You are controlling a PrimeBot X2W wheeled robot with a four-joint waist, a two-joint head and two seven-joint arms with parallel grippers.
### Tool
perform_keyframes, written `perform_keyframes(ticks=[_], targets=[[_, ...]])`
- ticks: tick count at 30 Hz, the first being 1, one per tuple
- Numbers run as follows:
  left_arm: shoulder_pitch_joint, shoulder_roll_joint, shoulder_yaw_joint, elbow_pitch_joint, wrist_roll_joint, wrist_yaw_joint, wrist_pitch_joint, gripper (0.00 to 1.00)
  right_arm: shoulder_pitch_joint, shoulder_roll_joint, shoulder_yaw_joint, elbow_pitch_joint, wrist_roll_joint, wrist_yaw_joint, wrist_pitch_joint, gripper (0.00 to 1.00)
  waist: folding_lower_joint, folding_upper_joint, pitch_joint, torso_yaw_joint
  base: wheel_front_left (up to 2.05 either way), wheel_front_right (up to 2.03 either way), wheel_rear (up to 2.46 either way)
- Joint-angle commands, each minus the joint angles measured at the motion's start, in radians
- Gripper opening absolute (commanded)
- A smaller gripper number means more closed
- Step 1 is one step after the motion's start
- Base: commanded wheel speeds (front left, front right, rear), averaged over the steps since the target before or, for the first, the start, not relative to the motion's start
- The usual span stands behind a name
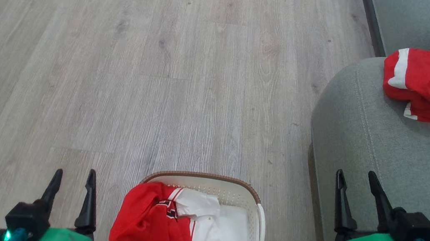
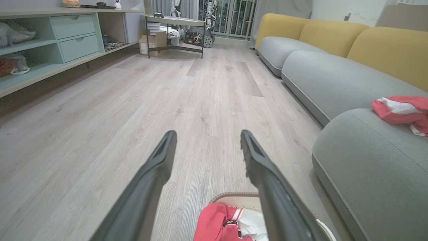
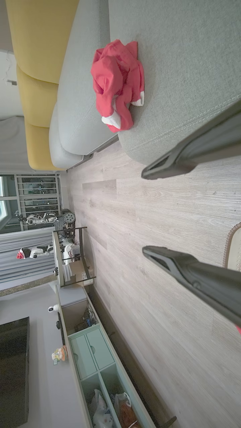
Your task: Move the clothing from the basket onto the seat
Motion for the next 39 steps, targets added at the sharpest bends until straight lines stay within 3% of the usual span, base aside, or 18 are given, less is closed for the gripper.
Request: perform_keyframes(ticks=[1, 24, 32, 39], targets=[[-0.039, -0.001, 0.041, -0.027, 0.008, -0.003, -0.012, 1.0, -0.026, -0.002, 0.026, -0.032, 0.006, 0.007, -0.007, 1.0, 0.0001, -0.0001, 0.001, 0.0, 0.0, 0.0, 0.0], [-0.052, -0.042, 0.082, 0.0, 0.064, -0.059, -0.012, 1.0, -0.039, -0.001, 0.025, -0.027, 0.017, 0.007, -0.007, 1.0, 0.0001, -0.0001, 0.034, 0.003, 0.0, 0.0, 0.0], [-0.158, -0.052, 0.03, 0.064, 0.099, -0.096, -0.012, 1.0, -0.087, -0.001, 0.004, -0.063, 0.001, 0.007, -0.007, 1.0, 0.0001, -0.0001, 0.151, 0.001, 0.0, 0.0, 0.0], [-0.31, -0.058, -0.034, 0.223, 0.138, -0.133, -0.012, 1.0, -0.177, -0.001, 0.004, -0.093, -0.012, 0.007, -0.007, 1.0, 0.0001, -0.0001, 0.318, -0.027, 0.0, 0.0, 0.0]])
